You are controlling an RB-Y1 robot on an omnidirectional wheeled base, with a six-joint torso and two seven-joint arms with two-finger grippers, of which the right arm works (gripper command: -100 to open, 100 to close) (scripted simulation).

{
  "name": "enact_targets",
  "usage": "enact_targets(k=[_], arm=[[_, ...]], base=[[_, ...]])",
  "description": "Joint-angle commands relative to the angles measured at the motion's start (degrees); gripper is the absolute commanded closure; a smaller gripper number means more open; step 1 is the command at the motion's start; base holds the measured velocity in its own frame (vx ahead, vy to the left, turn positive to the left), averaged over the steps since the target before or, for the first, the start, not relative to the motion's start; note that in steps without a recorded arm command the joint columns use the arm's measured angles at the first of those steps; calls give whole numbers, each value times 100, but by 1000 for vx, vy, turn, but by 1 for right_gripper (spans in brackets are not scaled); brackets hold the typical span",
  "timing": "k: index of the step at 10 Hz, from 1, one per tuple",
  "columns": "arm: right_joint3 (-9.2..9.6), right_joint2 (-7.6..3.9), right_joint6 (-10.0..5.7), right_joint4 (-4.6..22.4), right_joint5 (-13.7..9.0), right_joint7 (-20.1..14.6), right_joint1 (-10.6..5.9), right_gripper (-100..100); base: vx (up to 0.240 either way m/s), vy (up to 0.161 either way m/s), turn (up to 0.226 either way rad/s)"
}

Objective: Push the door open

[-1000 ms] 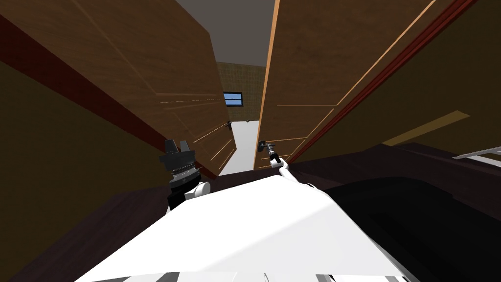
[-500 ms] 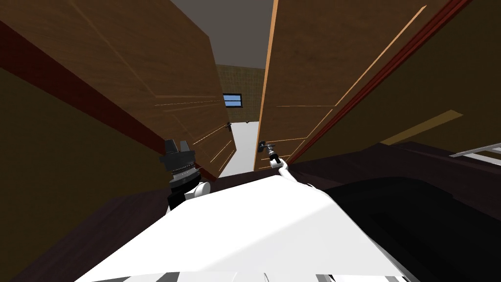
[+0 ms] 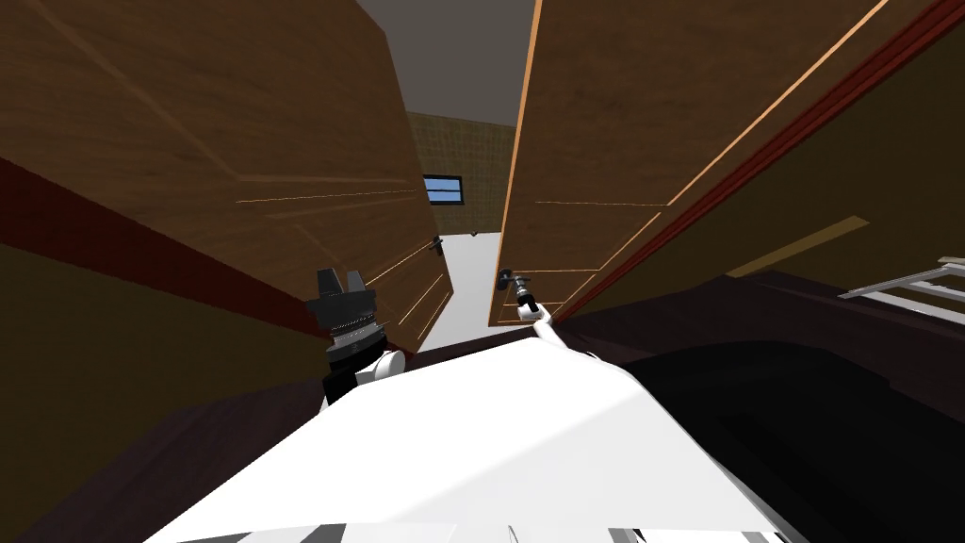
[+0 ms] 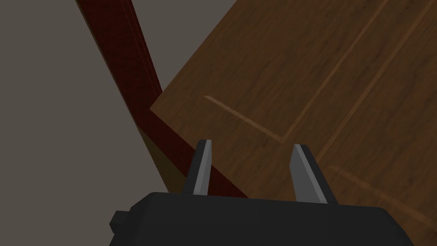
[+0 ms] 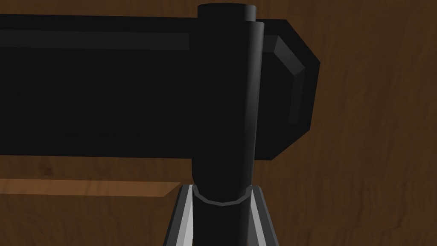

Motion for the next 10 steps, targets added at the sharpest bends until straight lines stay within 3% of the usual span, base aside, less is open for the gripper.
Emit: enact_targets(k=[1,10], arm=[[-195,66,-54,54,10,151,-91,100],[-776,506,-22,258,59,687,-393,100]], base=[[150,25,-52],[112,23,-70]])
